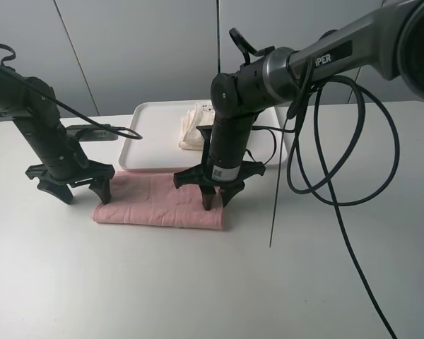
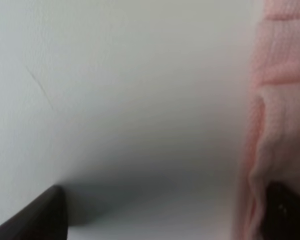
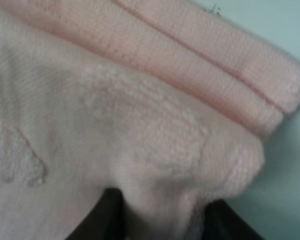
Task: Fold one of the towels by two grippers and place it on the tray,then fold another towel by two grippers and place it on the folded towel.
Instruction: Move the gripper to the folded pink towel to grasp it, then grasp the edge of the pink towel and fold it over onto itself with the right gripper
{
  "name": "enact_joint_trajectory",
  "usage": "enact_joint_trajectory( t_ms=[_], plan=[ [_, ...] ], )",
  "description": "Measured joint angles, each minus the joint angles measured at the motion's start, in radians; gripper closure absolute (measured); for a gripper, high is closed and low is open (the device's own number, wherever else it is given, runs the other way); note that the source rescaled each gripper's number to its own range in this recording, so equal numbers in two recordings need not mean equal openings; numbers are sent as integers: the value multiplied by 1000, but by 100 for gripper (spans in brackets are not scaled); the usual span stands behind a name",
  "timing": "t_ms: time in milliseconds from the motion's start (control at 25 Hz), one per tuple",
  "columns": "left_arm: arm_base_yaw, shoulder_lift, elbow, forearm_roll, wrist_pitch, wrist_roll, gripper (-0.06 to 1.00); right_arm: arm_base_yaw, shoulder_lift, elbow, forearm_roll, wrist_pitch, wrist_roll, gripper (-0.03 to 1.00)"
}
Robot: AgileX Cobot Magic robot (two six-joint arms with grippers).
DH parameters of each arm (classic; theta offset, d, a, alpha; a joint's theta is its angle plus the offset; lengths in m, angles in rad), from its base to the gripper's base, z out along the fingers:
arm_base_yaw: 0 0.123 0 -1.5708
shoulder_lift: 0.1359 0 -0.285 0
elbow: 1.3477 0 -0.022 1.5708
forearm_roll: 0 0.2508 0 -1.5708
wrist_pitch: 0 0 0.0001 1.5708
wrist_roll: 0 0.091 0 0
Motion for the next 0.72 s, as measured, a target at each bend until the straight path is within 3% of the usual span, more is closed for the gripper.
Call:
enact_joint_trajectory(
  t_ms=[160, 720],
  plan=[
    [0, 2, 0, 0, 0, 0, -5, -4, 6, -6, 47, 3, -34, 92],
    [0, 2, 0, 1, 0, 0, -5, -4, -11, -4, 47, -2, -39, 92]
  ],
)
